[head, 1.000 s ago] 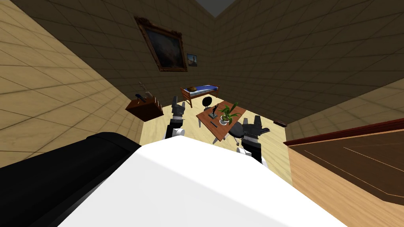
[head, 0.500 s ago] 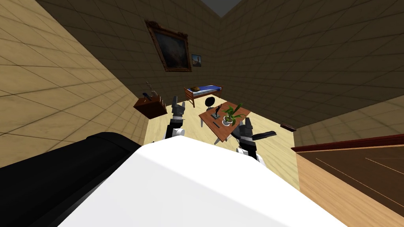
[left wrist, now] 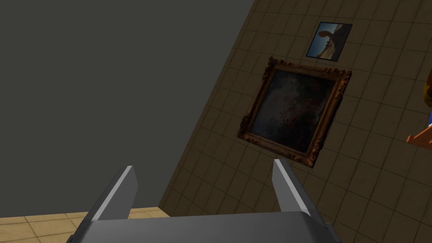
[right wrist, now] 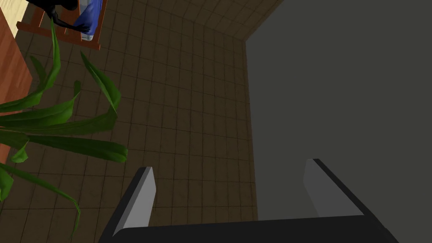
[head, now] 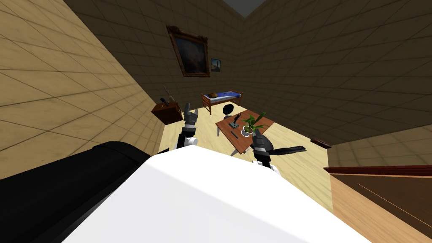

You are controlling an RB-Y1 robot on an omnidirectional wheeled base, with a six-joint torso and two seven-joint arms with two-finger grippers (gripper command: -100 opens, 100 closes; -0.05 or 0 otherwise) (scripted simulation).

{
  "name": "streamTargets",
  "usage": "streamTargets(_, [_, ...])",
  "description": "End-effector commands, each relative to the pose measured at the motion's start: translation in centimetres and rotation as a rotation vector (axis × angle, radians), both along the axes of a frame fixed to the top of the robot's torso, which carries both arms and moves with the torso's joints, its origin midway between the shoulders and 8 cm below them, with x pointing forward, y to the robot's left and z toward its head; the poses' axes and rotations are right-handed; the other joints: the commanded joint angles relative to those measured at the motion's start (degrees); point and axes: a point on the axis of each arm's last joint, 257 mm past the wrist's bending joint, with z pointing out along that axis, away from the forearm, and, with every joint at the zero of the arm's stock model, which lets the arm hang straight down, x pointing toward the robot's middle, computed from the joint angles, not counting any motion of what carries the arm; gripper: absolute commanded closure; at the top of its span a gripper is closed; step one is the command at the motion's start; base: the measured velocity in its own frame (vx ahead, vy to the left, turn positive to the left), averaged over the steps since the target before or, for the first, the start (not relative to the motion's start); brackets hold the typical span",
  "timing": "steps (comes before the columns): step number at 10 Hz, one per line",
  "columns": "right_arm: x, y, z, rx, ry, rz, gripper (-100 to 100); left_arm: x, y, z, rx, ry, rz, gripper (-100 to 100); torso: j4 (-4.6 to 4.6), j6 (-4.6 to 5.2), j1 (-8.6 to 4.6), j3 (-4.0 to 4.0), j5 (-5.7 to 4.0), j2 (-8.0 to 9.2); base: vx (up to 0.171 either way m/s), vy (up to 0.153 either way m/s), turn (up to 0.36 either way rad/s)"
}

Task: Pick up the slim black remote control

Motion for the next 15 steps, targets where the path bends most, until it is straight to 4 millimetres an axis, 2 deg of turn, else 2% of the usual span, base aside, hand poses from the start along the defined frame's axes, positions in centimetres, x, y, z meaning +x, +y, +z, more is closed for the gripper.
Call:
streamTargets(1, [0.5,-0.3,-1.5,-0.008,0.024,-0.003,-100,0.0,0.0,0.0,0.0,0.0,0.0,0,0.0,0.0,0.0,0.0,0.0,0.0,0.005,0.016,-0.033])
streamTargets(5, [0.9,-0.1,-8.6,-0.167,0.182,0.017,-100,0.0,0.0,0.0,0.0,0.0,0.0,0,-0.02,0.0,-0.01,-0.05,0.0,-0.08,0.017,0.037,0.17])
streamTargets(7, [0.8,-0.1,-11.0,-0.225,0.234,0.029,-100,0.0,0.0,0.0,0.0,0.0,0.0,0,-0.01,0.0,-0.02,-0.04,0.0,-0.06,0.023,0.031,0.151])
streamTargets(8, [0.6,-0.4,-12.1,-0.224,0.258,0.025,-100,0.0,0.0,0.0,0.0,0.0,0.0,0,-0.01,-0.03,-0.01,-0.05,0.0,-0.09,0.029,0.022,0.101])
streamTargets(9, [0.4,-0.3,-14.2,-0.284,0.303,0.039,-100,0.0,0.0,0.0,0.0,0.0,0.0,0,-0.02,0.01,-0.05,-0.06,-0.01,-0.1,0.037,0.032,0.177])
streamTargets(10, [0.1,-0.6,-15.1,-0.284,0.323,0.036,-100,0.0,0.0,0.0,0.0,0.0,0.0,0,-0.02,-0.02,-0.02,-0.07,0.0,-0.13,0.037,0.028,0.103])
streamTargets(11, [-0.2,-0.6,-17.0,-0.345,0.366,0.053,-100,0.0,0.0,0.0,0.0,0.0,0.0,0,-0.03,0.01,-0.04,-0.07,0.0,-0.12,0.038,0.034,0.189])
streamTargets(12, [-0.5,-0.9,-17.9,-0.345,0.385,0.05,-100,0.0,0.0,0.0,0.0,0.0,0.0,0,-0.03,-0.02,-0.01,-0.07,0.0,-0.13,0.037,0.023,0.1])
streamTargets(13, [-1.2,-1.1,-20.2,-0.408,0.435,0.068,-100,0.0,0.0,0.0,0.0,0.0,0.0,0,-0.03,0.01,-0.04,-0.07,0.0,-0.12,0.048,0.022,0.169])
streamTargets(15, [-1.4,-1.3,-20.7,-0.408,0.449,0.067,-100,0.0,0.0,0.0,0.0,0.0,0.0,0,-0.03,0.01,-0.06,-0.09,-0.01,-0.15,0.036,0.015,0.06])
